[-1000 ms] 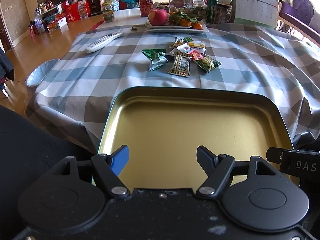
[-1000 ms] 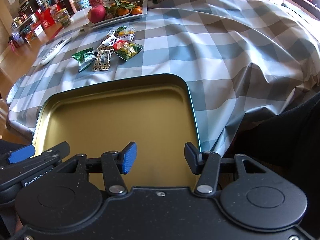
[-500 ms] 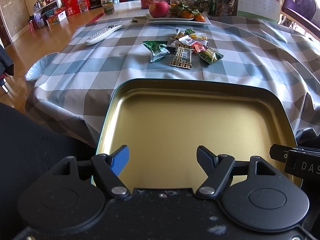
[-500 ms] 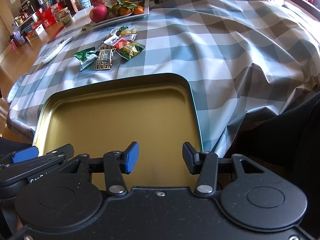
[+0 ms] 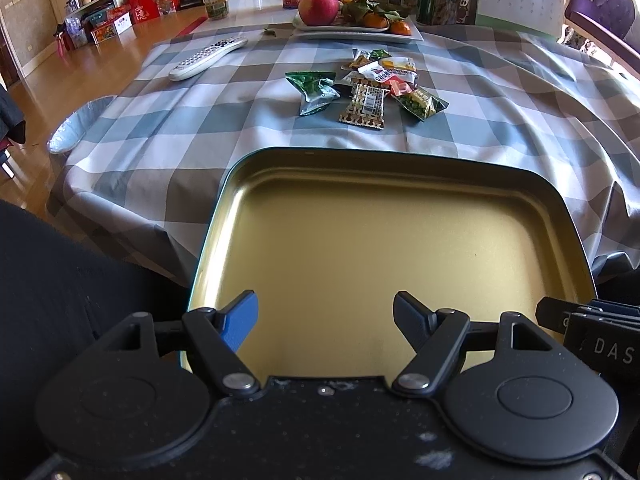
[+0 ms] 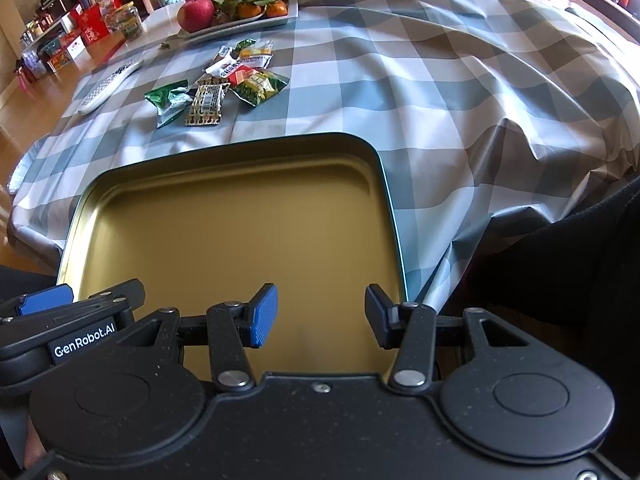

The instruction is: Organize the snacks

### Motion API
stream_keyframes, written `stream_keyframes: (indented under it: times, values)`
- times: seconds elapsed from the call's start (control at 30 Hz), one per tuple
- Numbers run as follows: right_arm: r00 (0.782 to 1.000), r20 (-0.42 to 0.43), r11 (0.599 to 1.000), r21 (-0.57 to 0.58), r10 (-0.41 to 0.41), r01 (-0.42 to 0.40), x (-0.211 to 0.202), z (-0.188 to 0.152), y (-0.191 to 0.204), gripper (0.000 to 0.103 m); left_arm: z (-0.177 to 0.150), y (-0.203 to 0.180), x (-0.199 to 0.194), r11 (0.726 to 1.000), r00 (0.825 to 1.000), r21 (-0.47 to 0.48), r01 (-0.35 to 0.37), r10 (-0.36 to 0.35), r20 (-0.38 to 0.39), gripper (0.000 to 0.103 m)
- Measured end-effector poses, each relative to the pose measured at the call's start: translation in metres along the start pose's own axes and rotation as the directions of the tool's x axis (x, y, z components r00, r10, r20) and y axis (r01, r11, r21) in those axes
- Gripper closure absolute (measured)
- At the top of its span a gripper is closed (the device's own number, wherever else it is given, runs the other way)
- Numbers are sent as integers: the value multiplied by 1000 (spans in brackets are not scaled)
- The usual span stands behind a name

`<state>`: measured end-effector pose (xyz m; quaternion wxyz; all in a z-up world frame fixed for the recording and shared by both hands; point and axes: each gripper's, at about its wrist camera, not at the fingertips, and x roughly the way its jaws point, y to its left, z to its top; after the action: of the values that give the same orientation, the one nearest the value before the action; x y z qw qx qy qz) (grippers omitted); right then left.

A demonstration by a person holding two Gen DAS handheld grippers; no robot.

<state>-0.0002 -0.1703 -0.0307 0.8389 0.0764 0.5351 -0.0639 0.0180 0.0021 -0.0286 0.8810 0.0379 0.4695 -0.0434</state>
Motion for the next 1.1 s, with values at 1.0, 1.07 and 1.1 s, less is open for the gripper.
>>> stream_keyframes:
  times: [1.0, 1.07, 1.1]
  values:
    - [999, -35, 1000, -25, 8, -9, 3, -1, 3, 48, 0, -3, 9, 1000, 1000, 19, 0, 0, -29, 25]
    - [999, -38, 1000, -27, 9, -10, 3, -1, 3, 48, 0, -3, 10, 1000, 1000, 19, 0, 0, -30, 25]
    - [999, -39, 1000, -28, 8, -10, 3, -1, 4, 48, 0, -3, 10, 1000, 999, 19, 1, 0, -32, 25]
